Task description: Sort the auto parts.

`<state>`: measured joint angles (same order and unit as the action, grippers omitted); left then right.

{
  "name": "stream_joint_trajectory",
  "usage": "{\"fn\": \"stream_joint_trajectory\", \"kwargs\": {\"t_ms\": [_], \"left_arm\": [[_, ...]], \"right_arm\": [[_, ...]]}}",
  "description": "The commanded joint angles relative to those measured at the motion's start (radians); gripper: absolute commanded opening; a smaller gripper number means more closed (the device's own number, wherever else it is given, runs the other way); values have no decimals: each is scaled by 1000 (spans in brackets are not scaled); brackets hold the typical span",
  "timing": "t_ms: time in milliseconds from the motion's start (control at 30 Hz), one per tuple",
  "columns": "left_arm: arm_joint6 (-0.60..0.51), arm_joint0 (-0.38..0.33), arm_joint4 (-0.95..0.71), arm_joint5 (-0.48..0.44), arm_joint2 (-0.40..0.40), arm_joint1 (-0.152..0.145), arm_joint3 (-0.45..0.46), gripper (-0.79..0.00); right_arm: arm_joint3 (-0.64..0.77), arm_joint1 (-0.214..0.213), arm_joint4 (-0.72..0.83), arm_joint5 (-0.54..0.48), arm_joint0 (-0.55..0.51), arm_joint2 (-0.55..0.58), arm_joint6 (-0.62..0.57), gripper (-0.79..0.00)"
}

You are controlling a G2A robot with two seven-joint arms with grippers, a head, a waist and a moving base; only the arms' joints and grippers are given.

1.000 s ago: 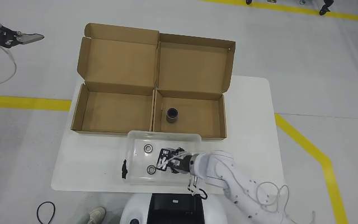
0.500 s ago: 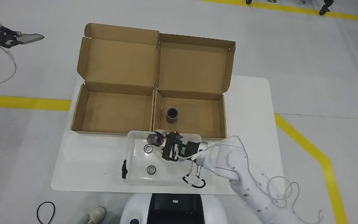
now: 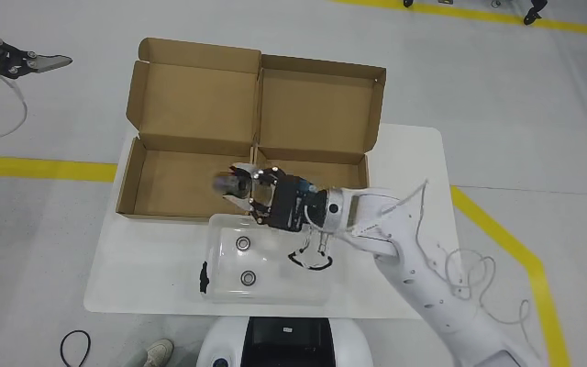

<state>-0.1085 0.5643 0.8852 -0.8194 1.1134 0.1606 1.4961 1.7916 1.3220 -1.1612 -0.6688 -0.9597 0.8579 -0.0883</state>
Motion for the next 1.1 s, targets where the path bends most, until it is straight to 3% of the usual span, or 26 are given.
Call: {"fn": "stream_joint_trajectory", "kwargs": {"t_ms": [0, 467, 1067], "left_arm": [[0, 0, 0, 0, 0, 0, 0, 0], [0, 0, 0, 0, 0, 0, 0, 0], [0, 0, 0, 0, 0, 0, 0, 0]], "right_arm": [[-13, 6, 13, 1, 29, -2, 22, -785], [-54, 32, 54, -31, 153, 26, 200, -785], [6, 25, -12, -48, 89, 86, 273, -785]]}}
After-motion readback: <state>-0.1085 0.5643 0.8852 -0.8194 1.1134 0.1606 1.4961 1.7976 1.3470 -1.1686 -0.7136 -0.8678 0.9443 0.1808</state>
